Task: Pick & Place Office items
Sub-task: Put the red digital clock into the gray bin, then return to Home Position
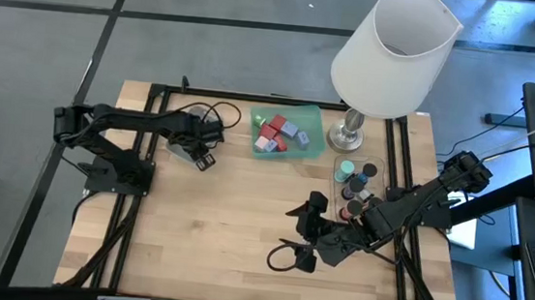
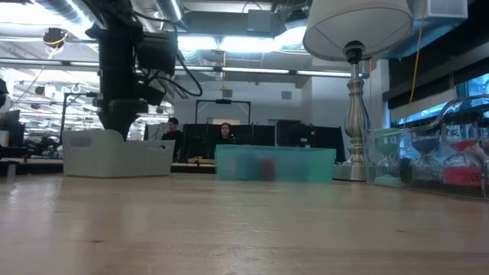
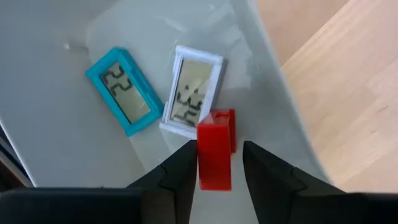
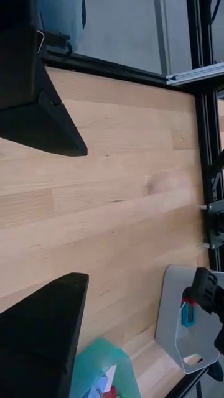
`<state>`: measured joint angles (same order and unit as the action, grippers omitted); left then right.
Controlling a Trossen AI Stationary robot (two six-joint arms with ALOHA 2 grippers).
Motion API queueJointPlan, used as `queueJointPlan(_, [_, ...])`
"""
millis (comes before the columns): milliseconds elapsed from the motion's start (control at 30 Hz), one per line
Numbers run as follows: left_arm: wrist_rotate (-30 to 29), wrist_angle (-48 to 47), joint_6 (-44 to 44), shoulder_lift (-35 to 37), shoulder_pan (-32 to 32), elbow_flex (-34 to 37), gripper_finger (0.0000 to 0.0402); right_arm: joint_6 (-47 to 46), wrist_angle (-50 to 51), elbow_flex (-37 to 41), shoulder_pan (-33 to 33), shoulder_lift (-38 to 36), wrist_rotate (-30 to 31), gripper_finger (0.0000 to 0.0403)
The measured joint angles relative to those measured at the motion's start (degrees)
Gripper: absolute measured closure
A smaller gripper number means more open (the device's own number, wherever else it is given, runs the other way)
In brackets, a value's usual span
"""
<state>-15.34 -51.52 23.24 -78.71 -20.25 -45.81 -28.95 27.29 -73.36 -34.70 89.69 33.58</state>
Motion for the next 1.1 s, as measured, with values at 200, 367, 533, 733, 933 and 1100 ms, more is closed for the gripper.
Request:
queueJointPlan(200, [-0.1,-4.34,-1.45,0.32,0.0,-5.79,0.026,0.01,0.0,0.0,0.0,0.0,0.0,0.0076])
queueJointPlan(367, [-0.14,-10.18,-5.24,0.49,0.0,-11.7,0.0258,-0.45,0.51,0.0,0.0,0.0,0.0,0.0076])
queueJointPlan(533, [-0.79,-11.91,-6.45,3.19,0.0,-14.39,0.0267,-1.07,0.82,0.0,-0.59,-0.02,-0.13,0.0076])
queueJointPlan(733, [-3.13,-12.22,-5.8,14.36,0.0,-14.57,0.0272,-1.7,2.1,0.0,-1.94,-0.02,1.88,0.0076])
queueJointPlan(933, [-4.3,-11.09,-1.71,30.54,1.05,-14.57,0.0272,1.22,2.28,0.0,-1.92,-0.02,-1.66,0.0076])
queueJointPlan(1100, [-8.54,-9.2,2.69,43.28,3.65,-14.57,0.0274,3.63,2.33,0.0,-1.95,-0.02,-4.49,0.0076])
